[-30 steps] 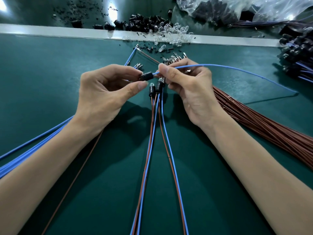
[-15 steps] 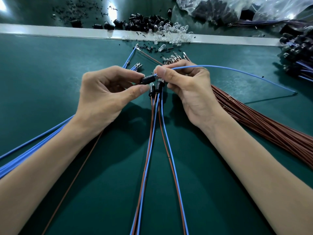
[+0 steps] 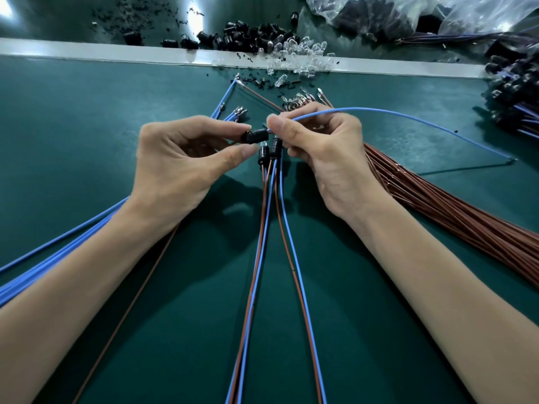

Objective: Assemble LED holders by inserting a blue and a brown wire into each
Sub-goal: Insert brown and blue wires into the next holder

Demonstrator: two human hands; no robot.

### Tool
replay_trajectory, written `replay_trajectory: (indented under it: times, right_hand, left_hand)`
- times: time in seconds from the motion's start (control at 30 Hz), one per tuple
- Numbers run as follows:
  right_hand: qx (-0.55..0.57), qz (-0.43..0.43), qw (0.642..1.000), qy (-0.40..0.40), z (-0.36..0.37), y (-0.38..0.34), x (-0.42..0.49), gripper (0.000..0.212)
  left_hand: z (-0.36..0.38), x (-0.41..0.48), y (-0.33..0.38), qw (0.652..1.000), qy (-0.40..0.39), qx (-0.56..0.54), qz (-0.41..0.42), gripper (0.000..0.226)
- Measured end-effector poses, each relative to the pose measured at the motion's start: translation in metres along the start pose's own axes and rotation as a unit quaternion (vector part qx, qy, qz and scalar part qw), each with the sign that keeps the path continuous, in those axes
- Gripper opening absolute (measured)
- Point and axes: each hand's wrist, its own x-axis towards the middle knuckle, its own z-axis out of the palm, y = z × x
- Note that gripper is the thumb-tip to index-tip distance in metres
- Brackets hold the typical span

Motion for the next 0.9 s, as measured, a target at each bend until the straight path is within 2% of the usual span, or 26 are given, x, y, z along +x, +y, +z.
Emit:
replay_trajectory:
  times: [0.2,0.3,0.4,0.53,0.67,0.83,0.9]
  right_hand:
    - [0.019,-0.001,0.998,-0.06,-0.002,-0.003,0.0,0.02]
    - [0.028,0.0,0.997,-0.077,-0.003,-0.004,-0.001,0.024]
    - [0.051,0.008,0.996,-0.077,-0.005,-0.004,0.0,0.022]
    - [0.067,0.018,0.994,-0.083,-0.006,-0.004,0.002,0.023]
    - [0.075,0.032,0.993,-0.088,-0.006,-0.003,0.003,0.027]
    - [0.081,0.048,0.992,-0.082,-0.006,-0.003,0.004,0.024]
    - [0.087,0.055,0.991,-0.081,-0.005,-0.004,0.003,0.024]
  left_hand:
    - [0.0,0.001,-0.002,1.0,-0.013,-0.01,0.023,0.04]
    - [0.0,0.001,-0.003,0.999,-0.027,-0.021,0.023,0.04]
    - [-0.002,0.002,-0.001,0.998,-0.05,-0.042,-0.001,0.034]
    - [-0.004,0.003,-0.001,0.997,-0.068,-0.025,-0.029,0.01]
    - [-0.003,0.001,-0.003,0.995,-0.088,0.045,-0.004,0.008]
    - [0.0,-0.001,-0.01,0.965,-0.099,0.212,0.118,0.013]
    - [-0.001,-0.001,-0.011,0.959,-0.088,0.233,0.137,0.016]
